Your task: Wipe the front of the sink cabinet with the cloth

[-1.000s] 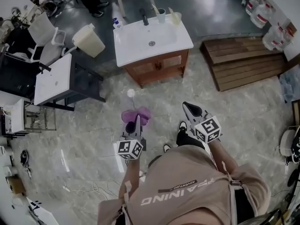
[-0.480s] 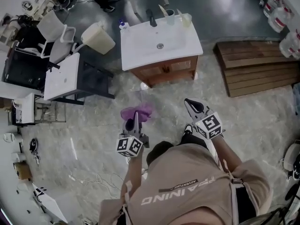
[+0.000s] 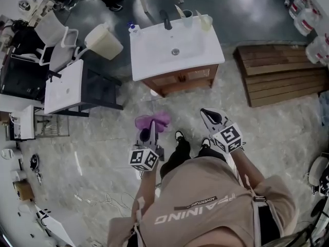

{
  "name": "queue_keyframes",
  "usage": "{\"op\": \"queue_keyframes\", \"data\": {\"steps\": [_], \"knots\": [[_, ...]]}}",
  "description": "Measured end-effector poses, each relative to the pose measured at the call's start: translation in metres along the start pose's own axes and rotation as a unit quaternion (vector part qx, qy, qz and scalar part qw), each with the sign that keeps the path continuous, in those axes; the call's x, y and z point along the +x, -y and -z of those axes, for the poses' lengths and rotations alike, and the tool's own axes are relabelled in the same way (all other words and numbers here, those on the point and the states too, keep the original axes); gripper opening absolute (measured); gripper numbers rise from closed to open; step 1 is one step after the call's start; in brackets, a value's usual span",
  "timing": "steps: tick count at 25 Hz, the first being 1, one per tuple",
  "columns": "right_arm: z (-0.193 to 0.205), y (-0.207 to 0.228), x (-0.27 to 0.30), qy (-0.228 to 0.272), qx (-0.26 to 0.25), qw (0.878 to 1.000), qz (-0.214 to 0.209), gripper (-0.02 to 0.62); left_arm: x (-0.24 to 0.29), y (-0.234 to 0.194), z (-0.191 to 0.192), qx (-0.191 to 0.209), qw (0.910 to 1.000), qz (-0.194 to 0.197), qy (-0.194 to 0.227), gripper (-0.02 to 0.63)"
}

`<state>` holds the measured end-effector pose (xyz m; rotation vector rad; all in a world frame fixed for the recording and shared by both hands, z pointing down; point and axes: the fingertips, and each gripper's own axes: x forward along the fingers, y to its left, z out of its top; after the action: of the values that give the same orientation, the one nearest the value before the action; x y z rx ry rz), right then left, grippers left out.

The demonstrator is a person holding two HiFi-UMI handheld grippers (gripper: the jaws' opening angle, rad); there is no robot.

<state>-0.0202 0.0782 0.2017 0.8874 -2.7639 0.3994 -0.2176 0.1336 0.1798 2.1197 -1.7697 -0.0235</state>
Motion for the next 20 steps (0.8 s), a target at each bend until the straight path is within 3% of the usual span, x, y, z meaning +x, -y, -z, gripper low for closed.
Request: {"op": "queue_keyframes", "data": {"steps": [7, 14, 20], "knots": [[-0.032, 0.0, 0.031, 0.012, 0.036, 0.999, 0.039, 0.011, 0.034, -0.04, -0.02, 0.013, 0.9991, 0.04, 0.003, 0.038], [-0.066, -0.031, 0.104, 0.019, 0.01, 0.999, 0.045, 0.011, 0.046, -0.111, -0.05, 0.03, 0.9979, 0.056, 0.013, 0.038], [-0.071, -0.03, 0.132, 0.012, 0.004, 0.998, 0.067, 0.011, 0.068, -0.136, -0.05, 0.037, 0.9964, 0.076, -0.001, 0.038]]}}
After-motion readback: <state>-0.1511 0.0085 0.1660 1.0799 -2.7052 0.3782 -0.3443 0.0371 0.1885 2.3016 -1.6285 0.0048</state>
